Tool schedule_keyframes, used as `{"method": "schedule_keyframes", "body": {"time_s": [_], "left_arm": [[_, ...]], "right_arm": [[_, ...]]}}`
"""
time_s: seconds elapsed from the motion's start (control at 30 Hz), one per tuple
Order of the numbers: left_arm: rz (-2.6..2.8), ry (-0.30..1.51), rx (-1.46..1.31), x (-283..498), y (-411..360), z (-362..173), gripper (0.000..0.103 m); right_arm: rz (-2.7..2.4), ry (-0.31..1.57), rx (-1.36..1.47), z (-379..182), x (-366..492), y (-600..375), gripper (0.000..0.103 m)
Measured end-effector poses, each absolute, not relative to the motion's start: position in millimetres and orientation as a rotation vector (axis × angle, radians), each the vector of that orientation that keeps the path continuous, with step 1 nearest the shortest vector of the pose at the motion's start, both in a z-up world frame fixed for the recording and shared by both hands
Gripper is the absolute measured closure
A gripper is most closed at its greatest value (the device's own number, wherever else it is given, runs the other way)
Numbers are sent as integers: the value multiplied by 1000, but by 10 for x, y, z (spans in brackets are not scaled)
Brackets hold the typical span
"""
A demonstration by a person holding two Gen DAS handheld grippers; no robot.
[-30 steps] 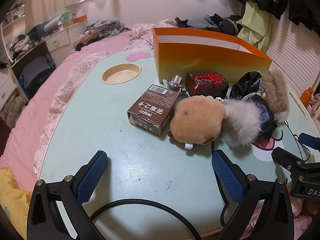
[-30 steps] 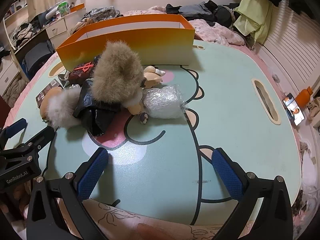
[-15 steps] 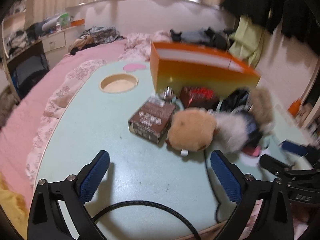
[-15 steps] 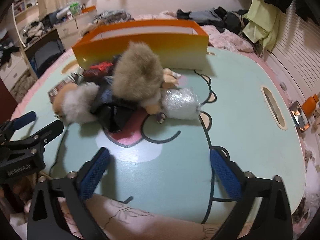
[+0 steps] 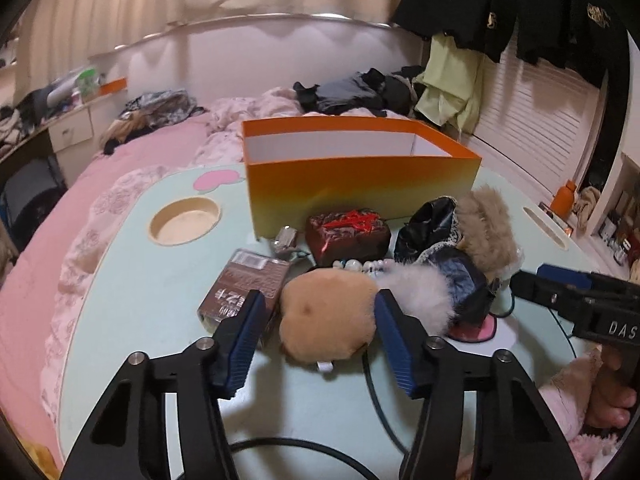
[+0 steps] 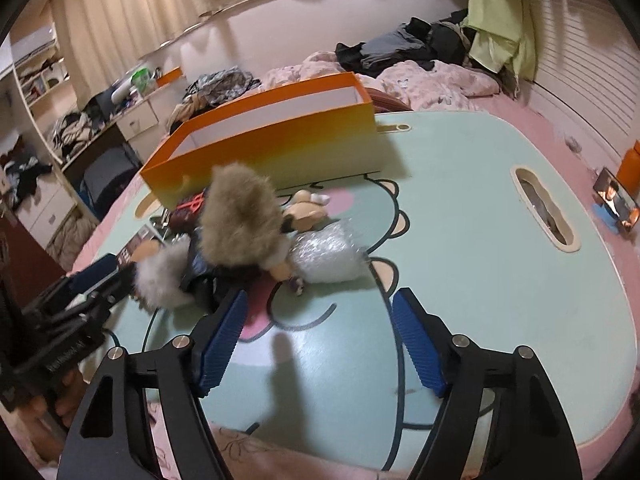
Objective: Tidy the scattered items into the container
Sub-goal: 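Grasp the tan plush ball with the left gripper while the right grasps the clear bag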
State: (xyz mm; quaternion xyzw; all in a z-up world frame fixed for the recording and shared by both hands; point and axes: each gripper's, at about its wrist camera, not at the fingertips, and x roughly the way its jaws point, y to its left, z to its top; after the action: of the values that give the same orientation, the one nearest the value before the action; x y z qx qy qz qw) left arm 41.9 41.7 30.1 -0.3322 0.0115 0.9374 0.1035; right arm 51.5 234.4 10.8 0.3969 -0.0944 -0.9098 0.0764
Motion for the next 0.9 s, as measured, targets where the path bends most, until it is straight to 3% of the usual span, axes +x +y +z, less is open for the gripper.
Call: {"method": "schedule_keyframes", "body": {"time_s": [0.1,0.2,0.23,0.27,0.3,0.33,0.4,0.43,0.47,0.7,0.9], "left_arm": [[2779,77,-982,388,457,296,56],[2763,95,-979,396,489,290,57],[2749,95,-986,391,497,280,55],[2733,84,-1017,366,494,252,44],[2704,40,-1071,318,466,206,42],[2682,-12,-1089,297,422,183,42],[2663,-105,-1066,302,320,184,58],[2660,-137,-1055,311,279,184,58],[2656,-164,-1046,322,248,181,59],[2672,-268,-917,520,133,252,59],[2717,-227,-815,620,146,422,59]], "right_arm": [[-2790,-253,1143,152,462,2344,33],[-2802,-229,1146,147,380,2313,33],[-2790,-233,1168,128,340,2300,33],[-2774,-241,1197,101,292,2289,33],[-2763,-254,1221,76,254,2302,34],[-2759,-266,1231,56,238,2310,42],[-2768,-263,1223,34,251,2322,56],[-2756,-265,1212,32,265,2323,66],[-2745,-271,1205,28,284,2325,67],[-2745,-392,1088,64,472,2484,69],[-2768,-418,1010,152,555,2527,69]]}}
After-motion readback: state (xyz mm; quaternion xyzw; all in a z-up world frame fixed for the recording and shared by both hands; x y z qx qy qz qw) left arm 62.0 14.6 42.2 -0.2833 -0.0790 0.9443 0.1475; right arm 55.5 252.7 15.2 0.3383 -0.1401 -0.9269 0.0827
